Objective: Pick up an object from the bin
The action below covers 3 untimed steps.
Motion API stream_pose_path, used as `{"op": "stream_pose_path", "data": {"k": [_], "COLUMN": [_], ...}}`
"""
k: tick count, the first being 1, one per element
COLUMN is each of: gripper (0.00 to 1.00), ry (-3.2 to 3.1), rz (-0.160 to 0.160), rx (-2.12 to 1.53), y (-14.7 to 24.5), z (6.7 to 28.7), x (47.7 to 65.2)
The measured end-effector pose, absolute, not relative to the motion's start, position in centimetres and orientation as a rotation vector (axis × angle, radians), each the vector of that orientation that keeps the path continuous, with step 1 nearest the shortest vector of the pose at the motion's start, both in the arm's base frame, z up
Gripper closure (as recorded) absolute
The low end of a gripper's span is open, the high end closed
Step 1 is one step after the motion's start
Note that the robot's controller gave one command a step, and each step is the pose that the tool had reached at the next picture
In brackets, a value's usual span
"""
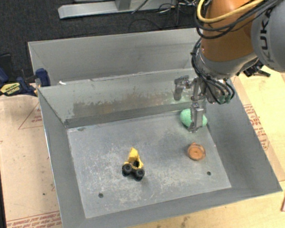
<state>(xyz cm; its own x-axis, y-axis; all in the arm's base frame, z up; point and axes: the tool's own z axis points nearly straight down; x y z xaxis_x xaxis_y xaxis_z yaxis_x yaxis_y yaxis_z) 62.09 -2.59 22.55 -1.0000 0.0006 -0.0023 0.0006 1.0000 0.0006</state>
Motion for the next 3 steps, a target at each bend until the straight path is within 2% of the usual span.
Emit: {"op": "stream_pose_path", "data": {"k": [1,2,3], "gripper": [0.0,0.0,0.0], "ry": [3.134,3.143,3.126], "rz": [0.003,-0.001,0.002], "rx": [0.133,0.118,0.294], "y": [-5.5,-10.1,-9.7], "z": [17.2,15.9,15.3], "x": [60.0,55.7,56.5]}}
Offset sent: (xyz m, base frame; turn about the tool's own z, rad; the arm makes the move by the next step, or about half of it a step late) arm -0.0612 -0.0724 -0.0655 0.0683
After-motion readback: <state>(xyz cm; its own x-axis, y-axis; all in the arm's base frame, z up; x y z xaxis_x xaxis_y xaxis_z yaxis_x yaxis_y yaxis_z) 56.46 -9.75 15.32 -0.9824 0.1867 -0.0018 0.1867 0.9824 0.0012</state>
